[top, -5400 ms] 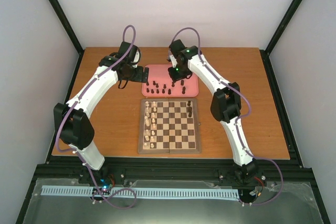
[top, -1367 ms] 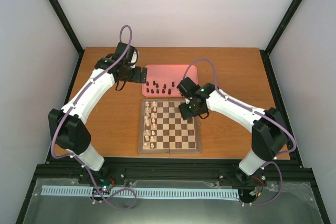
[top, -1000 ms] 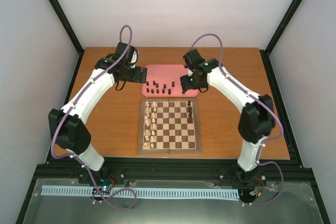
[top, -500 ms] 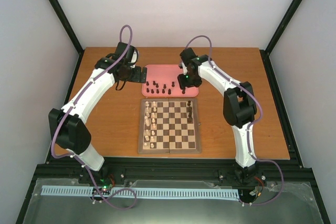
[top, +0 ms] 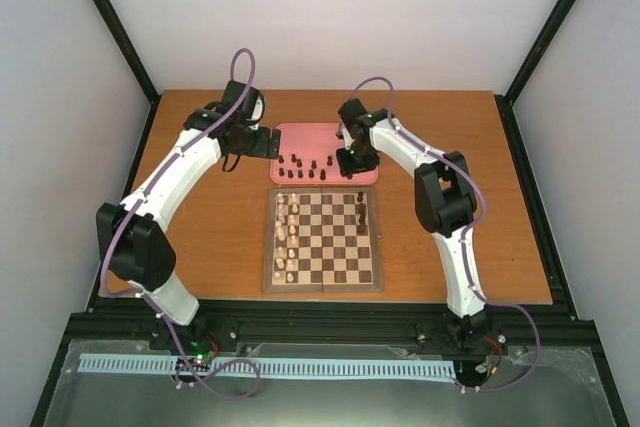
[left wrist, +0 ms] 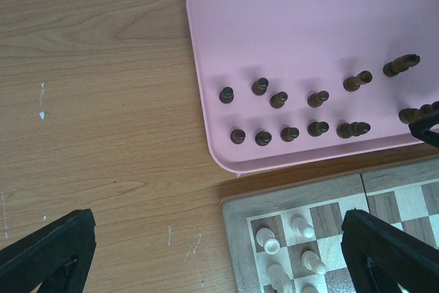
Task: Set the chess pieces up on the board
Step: Pick up the chess piece from the storage box.
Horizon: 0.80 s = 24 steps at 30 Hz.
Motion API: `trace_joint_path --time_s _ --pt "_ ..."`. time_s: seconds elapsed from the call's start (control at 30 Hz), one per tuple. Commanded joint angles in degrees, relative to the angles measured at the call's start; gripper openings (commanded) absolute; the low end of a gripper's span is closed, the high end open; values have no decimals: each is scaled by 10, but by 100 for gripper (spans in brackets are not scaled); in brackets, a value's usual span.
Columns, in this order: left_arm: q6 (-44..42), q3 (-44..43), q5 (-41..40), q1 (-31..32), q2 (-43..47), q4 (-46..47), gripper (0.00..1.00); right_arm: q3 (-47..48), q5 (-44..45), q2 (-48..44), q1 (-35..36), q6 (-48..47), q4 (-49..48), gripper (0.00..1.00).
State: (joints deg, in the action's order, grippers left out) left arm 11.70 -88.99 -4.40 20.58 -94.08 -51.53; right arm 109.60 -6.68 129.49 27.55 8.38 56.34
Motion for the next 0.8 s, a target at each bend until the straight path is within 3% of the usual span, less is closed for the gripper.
trace_joint_path --time_s 0.0,0.23,0.43,0.6,0.77 --pt "-12 -23 -6 4 -7 -6 100 29 0 15 -4 -3 9 45" --pt "-12 -26 -5 4 -11 -6 100 50 -5 28 -6 -2 18 29" --pt "-10 -21 -3 4 -10 -4 100 48 -5 28 -6 -3 26 22" --pt "-10 -16 -3 4 -6 -2 100 50 8 26 -6 -2 29 5" --pt "-10 -14 -2 4 -2 -2 100 47 25 -12 -6 -6 13 3"
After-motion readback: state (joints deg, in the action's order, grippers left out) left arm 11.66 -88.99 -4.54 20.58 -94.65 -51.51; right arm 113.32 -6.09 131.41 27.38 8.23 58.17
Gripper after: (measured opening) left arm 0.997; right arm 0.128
